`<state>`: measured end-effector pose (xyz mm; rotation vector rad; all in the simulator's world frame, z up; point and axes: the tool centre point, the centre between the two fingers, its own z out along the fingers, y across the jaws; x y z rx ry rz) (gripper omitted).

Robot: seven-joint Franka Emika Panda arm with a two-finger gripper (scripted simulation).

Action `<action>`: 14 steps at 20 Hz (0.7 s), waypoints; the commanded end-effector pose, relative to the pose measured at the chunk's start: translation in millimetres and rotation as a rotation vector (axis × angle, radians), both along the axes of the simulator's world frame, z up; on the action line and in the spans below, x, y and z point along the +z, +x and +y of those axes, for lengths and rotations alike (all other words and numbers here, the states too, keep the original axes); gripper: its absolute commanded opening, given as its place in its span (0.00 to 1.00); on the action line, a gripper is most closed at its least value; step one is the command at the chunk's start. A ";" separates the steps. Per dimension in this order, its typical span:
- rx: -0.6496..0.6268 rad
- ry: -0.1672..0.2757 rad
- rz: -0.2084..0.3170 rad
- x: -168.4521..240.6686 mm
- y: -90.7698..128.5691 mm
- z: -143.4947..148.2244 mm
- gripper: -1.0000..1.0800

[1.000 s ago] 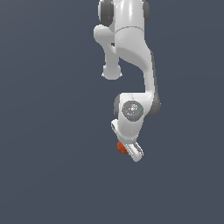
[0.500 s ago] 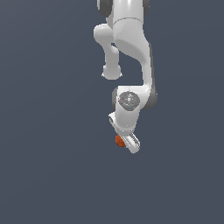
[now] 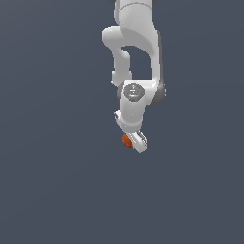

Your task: Pick up the object and move it to a goal position.

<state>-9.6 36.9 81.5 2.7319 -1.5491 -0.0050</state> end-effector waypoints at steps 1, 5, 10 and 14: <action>0.000 0.001 -0.002 7.2 -14.8 -4.9 0.00; 0.000 0.001 -0.002 17.0 -39.1 -13.0 0.00; 0.000 0.001 -0.003 27.5 -63.8 -21.3 0.00; 0.000 0.001 -0.003 33.8 -78.1 -26.4 0.00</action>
